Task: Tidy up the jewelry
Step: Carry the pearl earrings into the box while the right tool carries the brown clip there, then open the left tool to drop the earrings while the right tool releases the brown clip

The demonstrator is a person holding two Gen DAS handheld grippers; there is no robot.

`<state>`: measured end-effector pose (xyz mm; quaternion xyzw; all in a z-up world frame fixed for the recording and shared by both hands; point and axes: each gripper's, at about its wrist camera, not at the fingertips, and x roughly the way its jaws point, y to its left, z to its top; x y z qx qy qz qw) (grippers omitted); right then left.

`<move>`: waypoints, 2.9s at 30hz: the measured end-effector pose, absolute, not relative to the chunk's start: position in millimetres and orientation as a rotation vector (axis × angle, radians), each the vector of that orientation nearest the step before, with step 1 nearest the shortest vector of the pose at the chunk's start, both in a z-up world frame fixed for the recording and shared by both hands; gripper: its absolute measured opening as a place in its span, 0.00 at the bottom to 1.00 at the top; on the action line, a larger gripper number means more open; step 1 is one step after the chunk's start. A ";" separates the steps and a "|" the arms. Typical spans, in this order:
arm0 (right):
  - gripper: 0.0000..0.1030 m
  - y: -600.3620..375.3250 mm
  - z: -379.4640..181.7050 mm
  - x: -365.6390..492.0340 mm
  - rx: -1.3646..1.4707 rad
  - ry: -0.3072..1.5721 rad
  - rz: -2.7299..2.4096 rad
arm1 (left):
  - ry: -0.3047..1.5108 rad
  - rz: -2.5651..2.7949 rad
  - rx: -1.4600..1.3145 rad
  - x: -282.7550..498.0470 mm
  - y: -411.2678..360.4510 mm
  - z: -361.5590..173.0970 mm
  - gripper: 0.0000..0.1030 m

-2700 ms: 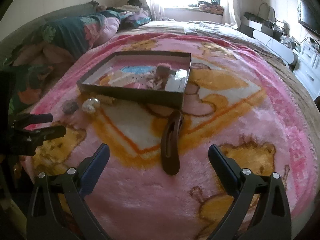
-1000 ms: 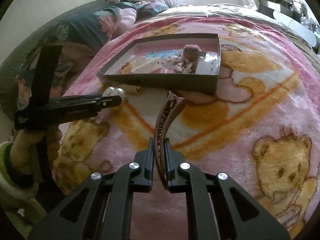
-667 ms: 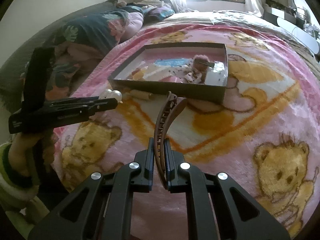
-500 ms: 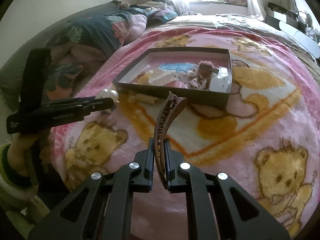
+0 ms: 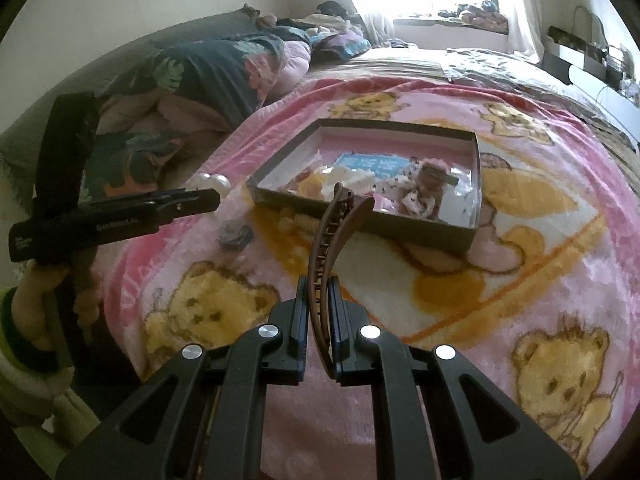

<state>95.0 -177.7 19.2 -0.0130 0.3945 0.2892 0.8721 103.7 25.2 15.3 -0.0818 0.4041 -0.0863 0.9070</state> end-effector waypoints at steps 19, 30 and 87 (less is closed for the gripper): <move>0.09 -176.8 45.1 134.2 -0.024 0.761 0.566 | 0.790 -0.175 -0.158 132.5 31.5 35.1 0.34; 0.09 -190.2 47.0 164.6 0.005 0.754 0.501 | 0.782 -0.197 -0.138 159.7 19.9 38.7 0.34; 0.69 -139.1 10.3 182.3 -0.087 0.799 0.559 | 0.860 -0.038 -0.130 159.8 65.1 3.0 0.79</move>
